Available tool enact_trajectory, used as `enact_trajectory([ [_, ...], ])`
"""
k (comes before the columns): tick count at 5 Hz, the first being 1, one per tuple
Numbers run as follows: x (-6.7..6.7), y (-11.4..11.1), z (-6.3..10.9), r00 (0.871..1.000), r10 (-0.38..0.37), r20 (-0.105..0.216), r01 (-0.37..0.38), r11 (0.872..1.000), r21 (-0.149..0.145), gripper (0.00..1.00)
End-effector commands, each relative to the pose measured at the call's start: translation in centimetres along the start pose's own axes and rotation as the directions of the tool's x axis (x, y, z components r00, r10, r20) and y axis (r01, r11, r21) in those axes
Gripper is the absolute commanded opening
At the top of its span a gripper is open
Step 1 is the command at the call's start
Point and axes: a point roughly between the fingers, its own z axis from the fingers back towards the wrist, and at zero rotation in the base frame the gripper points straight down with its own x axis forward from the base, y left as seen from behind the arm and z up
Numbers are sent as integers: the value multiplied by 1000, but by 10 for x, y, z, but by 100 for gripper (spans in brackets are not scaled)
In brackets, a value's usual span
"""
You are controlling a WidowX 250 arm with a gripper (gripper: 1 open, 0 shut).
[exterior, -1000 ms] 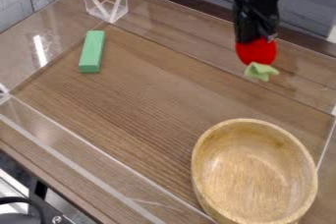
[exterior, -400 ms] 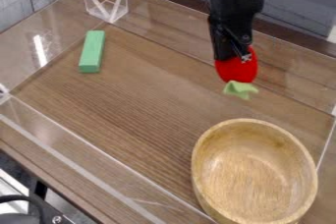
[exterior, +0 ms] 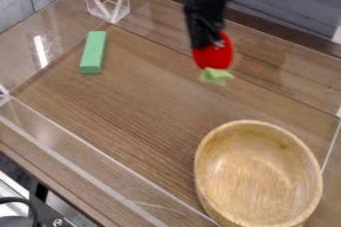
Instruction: Move the red object to the left side of the table
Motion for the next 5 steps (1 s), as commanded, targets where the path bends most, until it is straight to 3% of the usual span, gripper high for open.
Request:
enact_trajectory([
  [1, -9, 29, 15, 996, 84, 31, -85, 995, 59, 0],
  [4, -30, 87, -12, 994, 106, 29, -107, 991, 77, 0],
  [5, -36, 108, -16, 985, 173, 27, -175, 980, 98, 0],
])
